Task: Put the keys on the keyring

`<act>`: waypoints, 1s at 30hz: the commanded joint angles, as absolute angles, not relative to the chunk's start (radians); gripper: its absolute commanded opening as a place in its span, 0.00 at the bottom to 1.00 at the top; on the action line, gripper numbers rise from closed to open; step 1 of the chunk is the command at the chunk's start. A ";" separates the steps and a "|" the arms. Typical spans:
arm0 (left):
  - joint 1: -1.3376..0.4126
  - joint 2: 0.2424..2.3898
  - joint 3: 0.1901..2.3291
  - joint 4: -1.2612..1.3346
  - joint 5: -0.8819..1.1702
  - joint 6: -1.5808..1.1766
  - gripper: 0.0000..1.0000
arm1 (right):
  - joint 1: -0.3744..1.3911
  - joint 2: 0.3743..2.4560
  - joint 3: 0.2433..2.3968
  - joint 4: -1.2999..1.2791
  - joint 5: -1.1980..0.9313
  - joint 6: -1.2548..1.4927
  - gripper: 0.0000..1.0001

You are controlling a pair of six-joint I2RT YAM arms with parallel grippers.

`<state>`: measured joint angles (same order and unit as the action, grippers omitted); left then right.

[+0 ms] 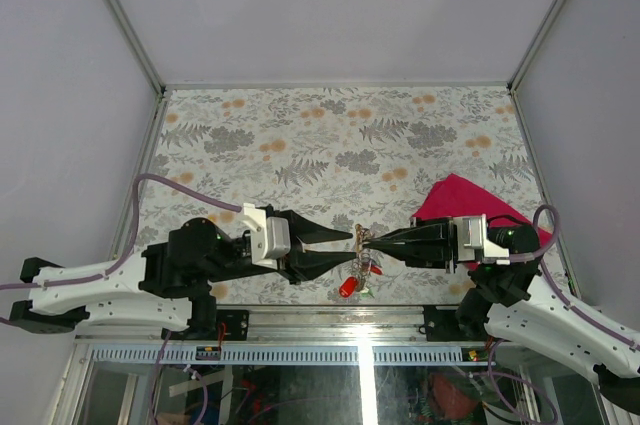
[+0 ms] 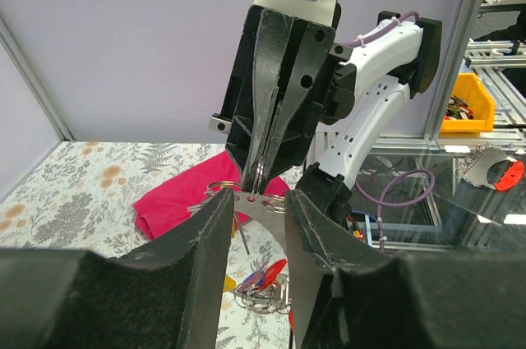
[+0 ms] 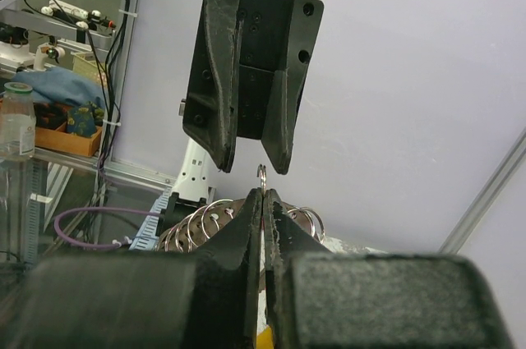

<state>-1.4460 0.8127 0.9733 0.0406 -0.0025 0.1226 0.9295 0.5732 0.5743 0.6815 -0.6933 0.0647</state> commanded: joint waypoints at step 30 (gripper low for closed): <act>-1.450 0.858 1.003 0.110 0.025 0.125 0.17 | 0.934 0.565 0.601 0.753 -0.756 0.096 0.00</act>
